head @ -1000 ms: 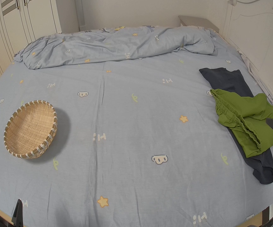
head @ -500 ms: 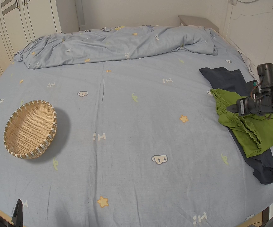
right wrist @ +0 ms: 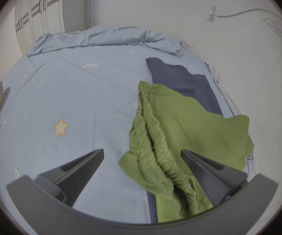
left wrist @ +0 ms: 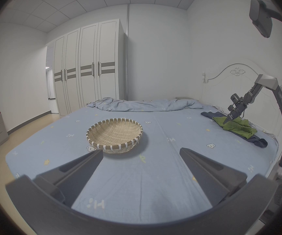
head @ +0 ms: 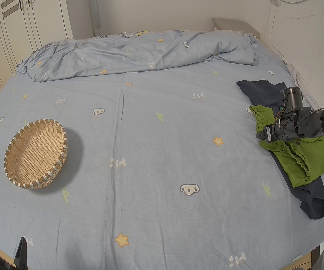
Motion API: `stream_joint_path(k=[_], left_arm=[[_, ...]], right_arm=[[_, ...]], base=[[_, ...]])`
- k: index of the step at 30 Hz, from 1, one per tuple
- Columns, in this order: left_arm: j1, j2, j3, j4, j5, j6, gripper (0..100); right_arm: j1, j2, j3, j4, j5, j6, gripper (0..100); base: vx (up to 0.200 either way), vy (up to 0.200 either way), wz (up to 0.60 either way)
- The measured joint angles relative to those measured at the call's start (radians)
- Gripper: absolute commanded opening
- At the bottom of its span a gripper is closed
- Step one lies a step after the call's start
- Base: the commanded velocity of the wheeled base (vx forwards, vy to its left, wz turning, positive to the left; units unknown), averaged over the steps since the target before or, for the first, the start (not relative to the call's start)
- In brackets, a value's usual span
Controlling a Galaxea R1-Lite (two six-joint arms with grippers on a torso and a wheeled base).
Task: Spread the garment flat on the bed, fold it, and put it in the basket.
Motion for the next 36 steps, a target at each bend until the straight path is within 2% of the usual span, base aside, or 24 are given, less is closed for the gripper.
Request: stream_joint_path(k=[3,4,22,31,36], left_arm=[[0.000,0.000,0.000,0.000,0.000,0.000,100],[0.000,0.000,0.000,0.000,0.000,0.000,100],[0.000,0.000,0.000,0.000,0.000,0.000,100],[0.000,0.000,0.000,0.000,0.000,0.000,100],[0.000,0.000,0.000,0.000,0.000,0.000,100]], right_arm=[[-0.005,0.012,0.001,-0.033,-0.007,0.000,100],[-0.005,0.015,0.001,-0.038,-0.010,0.000,0],[0.010,0.044,-0.018,-0.020,-0.016,0.019,0],[0.048,-0.070,-0.039,0.123,-0.007,0.109,0],[0.097,-0.167,-0.054,0.227,-0.002,0.174,0]], base=[[0.000,0.000,0.00],[0.000,0.000,0.00],[0.000,0.000,0.00],[0.000,0.000,0.00],[0.000,0.000,0.00]])
